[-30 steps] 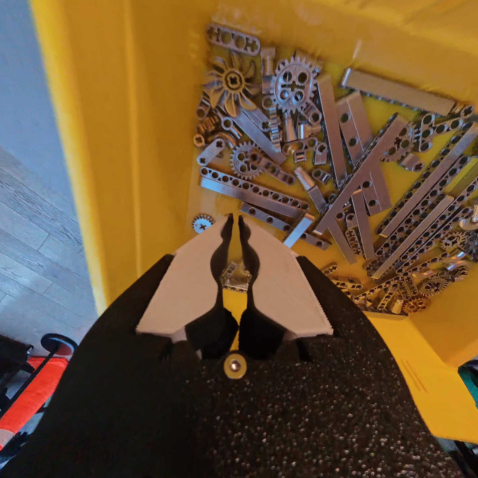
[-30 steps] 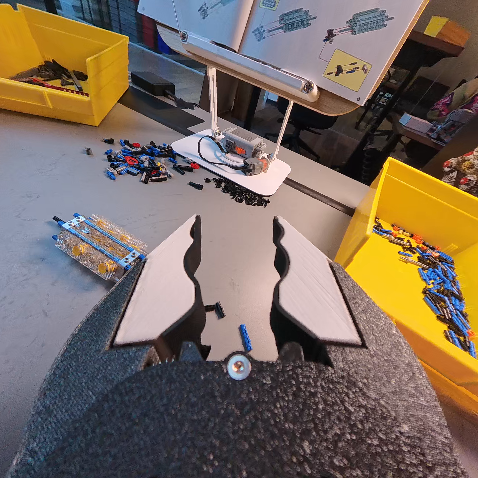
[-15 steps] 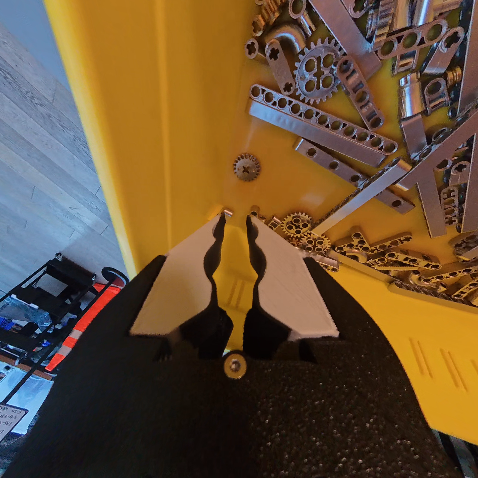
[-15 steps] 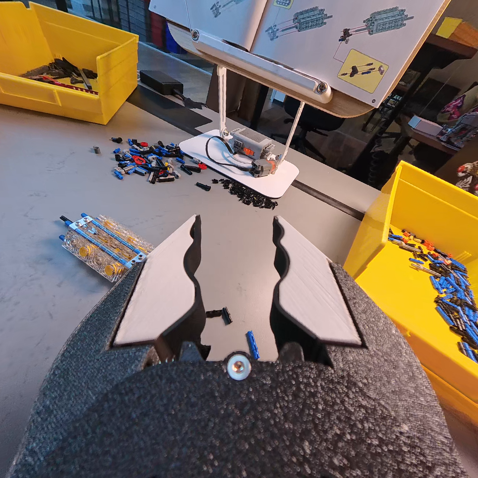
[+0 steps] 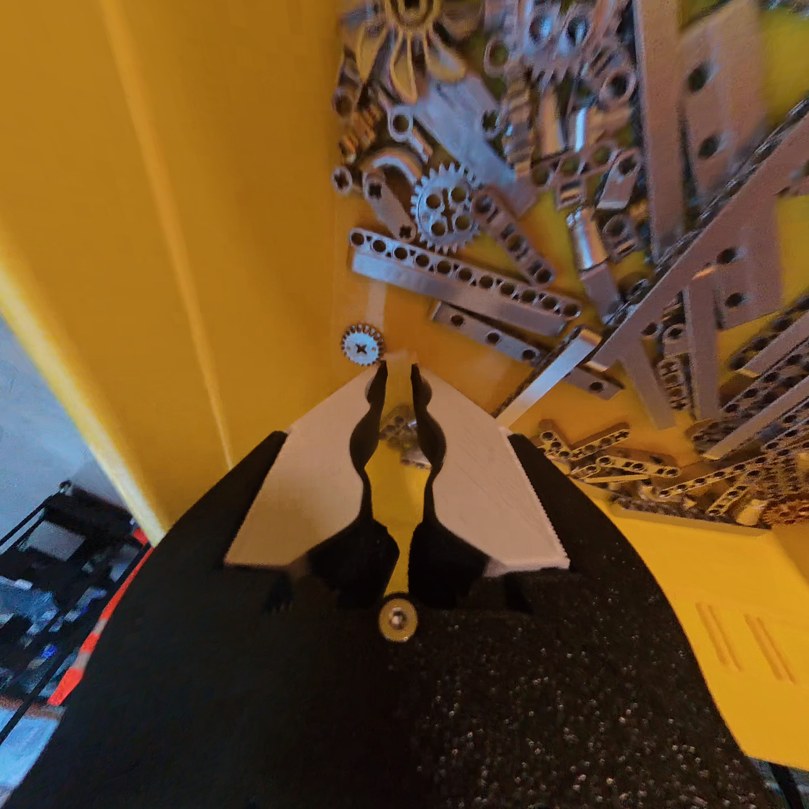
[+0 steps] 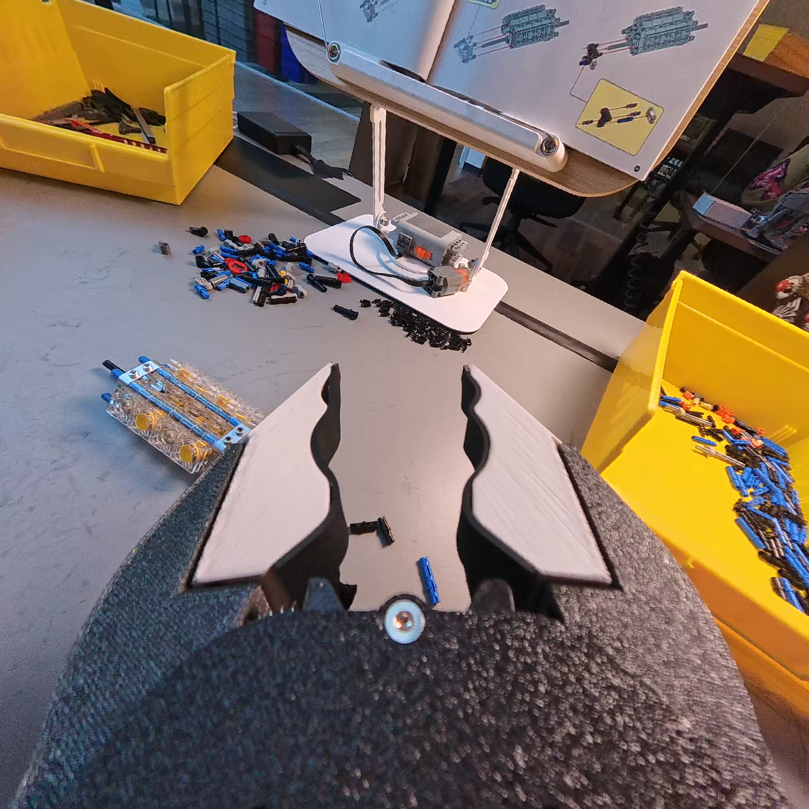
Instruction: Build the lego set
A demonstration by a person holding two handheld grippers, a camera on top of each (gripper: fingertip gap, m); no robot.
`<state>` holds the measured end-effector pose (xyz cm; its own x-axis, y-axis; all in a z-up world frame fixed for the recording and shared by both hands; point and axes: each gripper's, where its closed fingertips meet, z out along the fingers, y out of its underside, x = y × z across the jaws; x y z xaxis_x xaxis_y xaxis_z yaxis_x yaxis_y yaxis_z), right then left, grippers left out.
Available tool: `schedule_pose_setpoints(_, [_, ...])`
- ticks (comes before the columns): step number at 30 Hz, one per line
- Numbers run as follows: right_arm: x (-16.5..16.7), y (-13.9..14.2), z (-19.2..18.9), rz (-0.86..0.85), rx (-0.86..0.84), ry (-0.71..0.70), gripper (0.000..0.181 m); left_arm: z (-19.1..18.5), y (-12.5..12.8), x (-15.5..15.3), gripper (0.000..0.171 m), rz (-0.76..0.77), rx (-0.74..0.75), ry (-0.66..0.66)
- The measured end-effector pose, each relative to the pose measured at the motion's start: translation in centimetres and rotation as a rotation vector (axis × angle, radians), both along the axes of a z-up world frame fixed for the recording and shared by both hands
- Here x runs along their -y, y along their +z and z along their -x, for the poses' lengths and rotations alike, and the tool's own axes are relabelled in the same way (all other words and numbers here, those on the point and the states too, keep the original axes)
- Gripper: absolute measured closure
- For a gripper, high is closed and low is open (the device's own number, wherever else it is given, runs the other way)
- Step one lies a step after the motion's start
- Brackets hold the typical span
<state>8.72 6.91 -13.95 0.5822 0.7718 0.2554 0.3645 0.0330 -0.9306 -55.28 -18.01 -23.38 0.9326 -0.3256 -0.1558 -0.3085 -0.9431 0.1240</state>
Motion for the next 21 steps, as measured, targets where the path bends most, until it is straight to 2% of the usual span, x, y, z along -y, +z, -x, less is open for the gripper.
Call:
schedule_pose_setpoints(4, [-0.1, 0.0, 0.1, 0.003, 0.001, 0.001, 0.128, -3.6, 1.6, -4.0, 0.157, -0.215, 0.178, -0.002])
schedule_pose_setpoints(6, [-0.1, -0.1, 0.4, 0.004, 0.003, 0.008, 0.128, -4.8, 2.3, -6.1, 0.151, -0.323, 0.220, -0.012])
schedule_pose_setpoints(9, [0.1, -0.1, 0.9, 0.000, 0.011, 0.020, 0.127, -5.9, 1.9, -7.6, 0.149, -0.377, 0.260, -0.008])
schedule_pose_setpoints(13, [0.2, 0.0, 0.9, -0.009, 0.031, 0.021, 0.127, -5.5, 0.3, -6.4, 0.166, -0.294, 0.209, -0.039])
schedule_pose_setpoints(16, [-0.1, 0.3, 0.6, -0.009, 0.032, 0.011, 0.127, -4.6, 0.5, -4.8, 0.166, -0.234, 0.185, -0.019])
schedule_pose_setpoints(19, [-0.2, 0.4, 0.6, -0.011, 0.031, 0.010, 0.127, -2.3, 0.5, -1.9, 0.166, -0.103, 0.056, -0.016])
schedule_pose_setpoints(21, [-0.1, 0.3, 0.9, -0.011, 0.033, 0.016, 0.128, -1.4, 0.9, -1.3, 0.161, -0.095, -0.007, -0.019])
